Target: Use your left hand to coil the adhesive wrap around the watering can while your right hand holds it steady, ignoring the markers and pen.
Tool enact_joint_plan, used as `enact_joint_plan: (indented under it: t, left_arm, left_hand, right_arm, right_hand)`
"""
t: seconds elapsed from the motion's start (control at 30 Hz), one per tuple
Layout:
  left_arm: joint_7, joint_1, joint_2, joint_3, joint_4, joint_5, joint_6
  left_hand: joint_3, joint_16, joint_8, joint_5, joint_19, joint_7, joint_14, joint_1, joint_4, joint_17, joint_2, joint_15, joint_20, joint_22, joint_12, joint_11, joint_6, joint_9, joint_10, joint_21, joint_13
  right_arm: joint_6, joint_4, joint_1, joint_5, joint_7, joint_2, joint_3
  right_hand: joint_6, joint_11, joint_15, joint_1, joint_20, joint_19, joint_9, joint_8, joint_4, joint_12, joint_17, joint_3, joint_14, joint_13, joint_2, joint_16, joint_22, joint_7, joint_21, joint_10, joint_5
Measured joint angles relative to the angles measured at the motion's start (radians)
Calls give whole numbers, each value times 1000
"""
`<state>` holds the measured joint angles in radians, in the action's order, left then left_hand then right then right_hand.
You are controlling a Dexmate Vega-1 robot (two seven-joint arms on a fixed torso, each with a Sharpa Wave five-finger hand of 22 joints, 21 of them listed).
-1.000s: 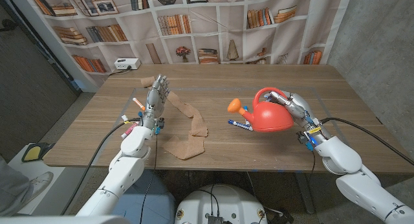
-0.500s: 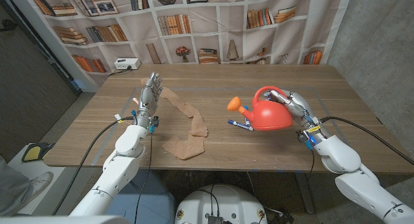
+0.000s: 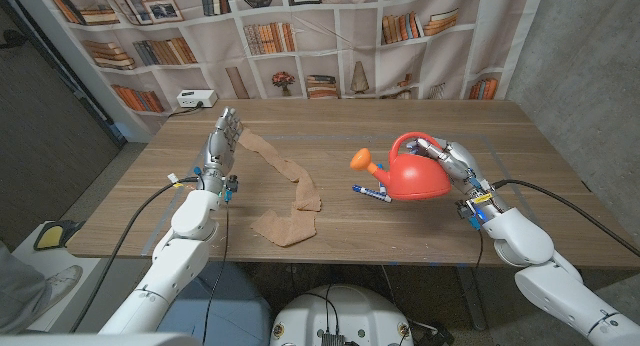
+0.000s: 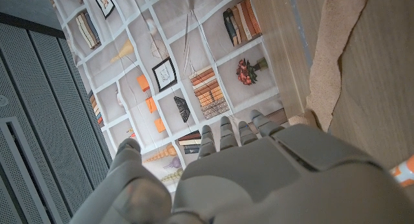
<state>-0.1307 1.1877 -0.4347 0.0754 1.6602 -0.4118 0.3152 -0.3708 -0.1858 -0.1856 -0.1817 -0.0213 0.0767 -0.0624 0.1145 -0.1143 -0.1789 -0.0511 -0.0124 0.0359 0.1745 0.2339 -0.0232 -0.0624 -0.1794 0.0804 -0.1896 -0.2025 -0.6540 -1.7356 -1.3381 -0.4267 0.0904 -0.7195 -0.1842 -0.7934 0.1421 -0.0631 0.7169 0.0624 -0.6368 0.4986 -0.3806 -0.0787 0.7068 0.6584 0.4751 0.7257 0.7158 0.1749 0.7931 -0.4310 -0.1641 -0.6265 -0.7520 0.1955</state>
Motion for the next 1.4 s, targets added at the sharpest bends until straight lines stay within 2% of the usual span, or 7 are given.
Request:
enact_joint_plan:
  t: [0.87, 0.93, 1.4]
  left_arm:
    - [-35, -22, -19, -23, -14, 22, -19]
    - [-39, -23, -22, -24, -12, 27, -24]
    - [-52, -41, -45, -36, 13, 54, -56]
  left_hand:
    - [0, 0, 0, 0, 0, 0, 0, 0, 0, 0, 0, 0, 0, 0, 0, 0, 0, 0, 0, 0, 0]
    - [0, 0, 0, 0, 0, 0, 0, 0, 0, 0, 0, 0, 0, 0, 0, 0, 0, 0, 0, 0, 0]
    - [0, 0, 0, 0, 0, 0, 1, 0, 0, 0, 0, 1, 0, 0, 0, 0, 0, 0, 0, 0, 0]
  right_arm:
    - [4, 7, 16, 0, -5, 10, -10]
    - [4, 7, 16, 0, -5, 10, -10]
    - [4, 7, 9, -6, -4, 4, -2]
  right_hand:
    - [-5, 1, -8, -9, -5, 9, 5, 8, -1, 4, 21, 9, 8, 0, -1, -15, 5, 6, -19, -7, 0]
    - [-5, 1, -8, -9, -5, 9, 4, 15, -1, 4, 27, 9, 8, 1, -1, -16, 5, 6, -19, -7, 0]
    - [-5, 1, -12, -12, -2, 13, 5, 19, 2, 12, 55, 12, 12, -3, -4, -26, 5, 6, -31, -6, 0]
